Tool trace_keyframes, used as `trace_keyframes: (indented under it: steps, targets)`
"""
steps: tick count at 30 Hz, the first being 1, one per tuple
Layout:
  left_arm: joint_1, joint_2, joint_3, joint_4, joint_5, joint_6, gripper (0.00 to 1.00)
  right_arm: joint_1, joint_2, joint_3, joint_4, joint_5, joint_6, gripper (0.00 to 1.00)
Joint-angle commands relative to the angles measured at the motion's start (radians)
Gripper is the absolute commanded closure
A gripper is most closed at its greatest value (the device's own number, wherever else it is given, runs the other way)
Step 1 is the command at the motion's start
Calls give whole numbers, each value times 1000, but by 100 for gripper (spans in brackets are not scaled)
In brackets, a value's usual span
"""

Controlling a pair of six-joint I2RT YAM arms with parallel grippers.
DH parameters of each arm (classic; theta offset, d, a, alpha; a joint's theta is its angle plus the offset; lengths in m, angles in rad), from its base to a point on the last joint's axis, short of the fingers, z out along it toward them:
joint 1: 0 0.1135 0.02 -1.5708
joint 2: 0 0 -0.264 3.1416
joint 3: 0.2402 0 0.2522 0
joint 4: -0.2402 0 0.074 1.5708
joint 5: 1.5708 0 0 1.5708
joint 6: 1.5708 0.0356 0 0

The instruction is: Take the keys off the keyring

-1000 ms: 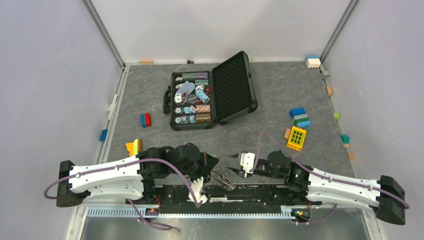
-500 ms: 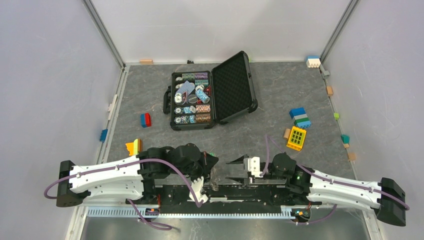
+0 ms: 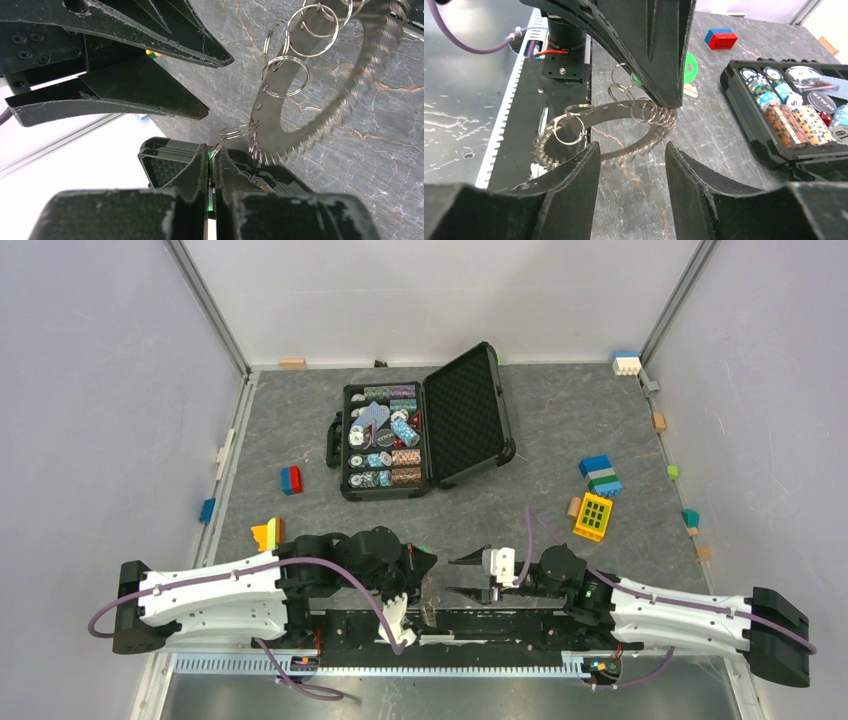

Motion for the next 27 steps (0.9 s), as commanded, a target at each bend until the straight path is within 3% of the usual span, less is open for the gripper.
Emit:
trace_keyframes:
  steps: [1, 19, 27]
  targets:
    - [-5, -5, 2, 54, 14, 34, 98, -1, 30, -5, 139, -65, 39, 44]
    - [-5, -6, 0, 54, 17, 33, 98, -2, 201, 3, 277, -82, 79, 45]
    - [-5, 0, 0, 54, 15, 32, 98, -1, 223, -31, 443, -118, 155, 42]
